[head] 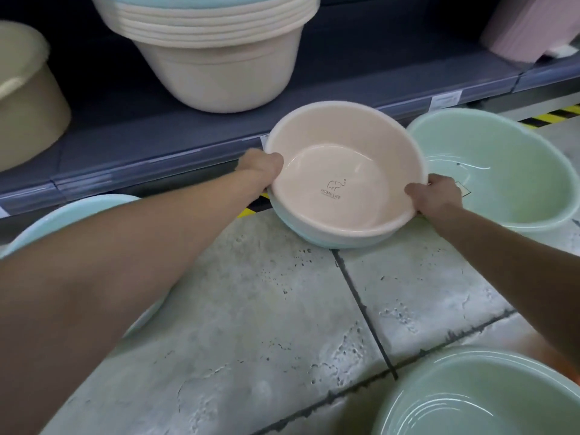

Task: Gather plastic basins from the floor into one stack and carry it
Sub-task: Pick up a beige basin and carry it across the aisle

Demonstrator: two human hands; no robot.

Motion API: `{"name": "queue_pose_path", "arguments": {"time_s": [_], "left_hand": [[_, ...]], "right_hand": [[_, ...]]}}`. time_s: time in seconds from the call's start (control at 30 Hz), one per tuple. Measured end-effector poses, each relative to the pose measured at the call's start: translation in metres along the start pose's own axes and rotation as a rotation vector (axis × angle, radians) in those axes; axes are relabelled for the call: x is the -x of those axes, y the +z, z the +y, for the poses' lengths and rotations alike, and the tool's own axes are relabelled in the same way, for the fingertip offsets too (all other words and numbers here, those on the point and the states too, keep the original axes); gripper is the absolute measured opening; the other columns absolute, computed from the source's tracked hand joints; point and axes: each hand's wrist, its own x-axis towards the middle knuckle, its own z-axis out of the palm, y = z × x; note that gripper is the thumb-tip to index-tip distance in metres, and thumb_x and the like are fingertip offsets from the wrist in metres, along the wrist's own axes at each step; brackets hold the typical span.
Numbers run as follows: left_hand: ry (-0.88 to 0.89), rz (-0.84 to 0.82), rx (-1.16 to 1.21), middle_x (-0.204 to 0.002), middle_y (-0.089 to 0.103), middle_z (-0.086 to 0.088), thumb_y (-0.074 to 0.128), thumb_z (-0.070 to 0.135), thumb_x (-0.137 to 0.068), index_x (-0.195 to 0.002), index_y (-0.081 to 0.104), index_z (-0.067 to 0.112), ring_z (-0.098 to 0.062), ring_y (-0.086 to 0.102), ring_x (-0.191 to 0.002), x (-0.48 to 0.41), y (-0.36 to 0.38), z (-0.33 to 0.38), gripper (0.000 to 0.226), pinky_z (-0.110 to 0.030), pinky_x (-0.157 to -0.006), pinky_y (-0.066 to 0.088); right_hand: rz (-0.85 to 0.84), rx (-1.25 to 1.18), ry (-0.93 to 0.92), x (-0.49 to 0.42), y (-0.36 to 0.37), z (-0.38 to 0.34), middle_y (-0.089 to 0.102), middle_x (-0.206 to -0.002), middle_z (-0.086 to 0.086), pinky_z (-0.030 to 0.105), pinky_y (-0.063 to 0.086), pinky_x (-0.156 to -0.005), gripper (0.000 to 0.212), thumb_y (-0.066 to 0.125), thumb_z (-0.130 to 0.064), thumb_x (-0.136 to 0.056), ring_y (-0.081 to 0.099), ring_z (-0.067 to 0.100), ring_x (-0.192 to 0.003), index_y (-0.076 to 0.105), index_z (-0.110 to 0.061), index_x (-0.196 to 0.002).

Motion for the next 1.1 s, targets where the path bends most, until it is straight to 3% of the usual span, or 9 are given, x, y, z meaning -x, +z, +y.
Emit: {"name": "queue_pose_path", "arguments": {"time_s": [0.13,0.2,0.3,0.47,0.6,0.77,0.87,0.97,1.1], "left_hand": [[-0.041,-0.038,-0.029,-0.097,0.066,-0.012,0.057,0.014,-0.075,-0.097,0.063,0.006,-0.033,0.069,-0.084,0.007,-0.007,-0.017,0.024,-0.044,-0.067,0.062],[-0.06,-0.05,-0.063,-0.093,0.068,-0.012,0.059,0.016,-0.073,-0.099,0.066,0.003,-0.03,0.067,-0.08,0.01,-0.012,-0.036,0.03,-0.036,-0.066,0.059],[-0.064,-0.09,-0.044,-0.103,0.07,-0.012,0.058,0.022,-0.074,-0.104,0.068,0.009,-0.029,0.064,-0.086,0.014,-0.014,-0.064,0.034,-0.028,-0.067,0.048],[-0.102,-0.184,0.133,-0.103,0.067,-0.017,0.055,0.014,-0.08,-0.111,0.062,0.005,-0.032,0.064,-0.086,0.031,-0.025,-0.082,0.032,-0.034,-0.064,0.053],[-0.061,-0.176,0.084,-0.098,0.07,-0.019,0.061,0.02,-0.066,-0.106,0.064,0.001,-0.035,0.069,-0.087,0.051,-0.065,-0.096,0.045,-0.045,-0.074,0.061],[-0.026,-0.094,0.152,-0.089,0.069,-0.012,0.06,0.011,-0.081,-0.098,0.064,0.006,-0.029,0.068,-0.077,0.085,-0.145,-0.103,0.018,-0.033,-0.058,0.056],[-0.023,0.01,0.218,-0.084,0.067,-0.011,0.06,0.008,-0.081,-0.09,0.062,0.007,-0.026,0.065,-0.069,0.103,-0.212,-0.108,0.01,-0.03,-0.055,0.054],[-0.032,0.128,0.286,-0.078,0.065,-0.009,0.061,0.006,-0.08,-0.092,0.062,0.005,-0.022,0.061,-0.062,0.118,-0.276,-0.124,0.012,-0.024,-0.043,0.05],[-0.049,0.295,0.341,-0.066,0.056,-0.009,0.061,0.005,-0.079,-0.073,0.056,0.009,-0.023,0.054,-0.052,0.134,-0.347,-0.165,0.008,-0.019,-0.034,0.042]], "right_hand": [[-0.024,-0.07,0.053,0.023,0.014,0.02,0.064,-0.086,0.016,0.032,0.045,-0.071,0.019,0.064,-0.014,-0.082,0.059,0.029,-0.08,0.069,-0.007,-0.098],[-0.011,-0.131,0.07,0.029,0.022,0.026,0.065,-0.087,0.016,0.038,0.052,-0.076,0.028,0.065,-0.015,-0.079,0.063,0.033,-0.084,0.07,-0.001,-0.103],[-0.057,-0.164,0.097,0.04,0.029,0.031,0.065,-0.096,0.015,0.052,0.059,-0.078,0.031,0.061,-0.017,-0.079,0.065,0.039,-0.092,0.062,-0.012,-0.109],[-0.277,-0.263,0.299,0.076,0.025,0.032,0.063,-0.102,0.016,0.049,0.057,-0.084,0.036,0.054,-0.005,-0.087,0.062,0.034,-0.091,0.053,-0.006,-0.122],[-0.289,-0.241,0.237,0.109,0.018,0.027,0.062,-0.09,0.012,0.048,0.057,-0.077,0.033,0.056,-0.001,-0.083,0.061,0.03,-0.078,0.052,-0.006,-0.116],[-0.357,-0.306,0.078,0.156,0.019,-0.021,0.063,-0.093,0.007,0.033,0.053,-0.059,0.033,0.056,-0.005,-0.085,0.062,0.024,-0.078,0.054,-0.011,-0.117],[-0.419,-0.278,-0.023,0.185,0.035,-0.069,0.066,-0.1,0.01,0.037,0.057,-0.064,0.036,0.058,-0.008,-0.083,0.064,0.025,-0.082,0.057,-0.011,-0.118],[-0.45,-0.266,-0.115,0.22,0.059,-0.119,0.064,-0.093,0.01,0.041,0.06,-0.065,0.032,0.059,-0.008,-0.083,0.064,0.027,-0.078,0.054,-0.006,-0.114],[-0.531,-0.237,-0.209,0.267,0.106,-0.163,0.067,-0.095,0.015,0.048,0.063,-0.067,0.03,0.061,-0.008,-0.08,0.067,0.03,-0.078,0.058,-0.001,-0.11]]}}
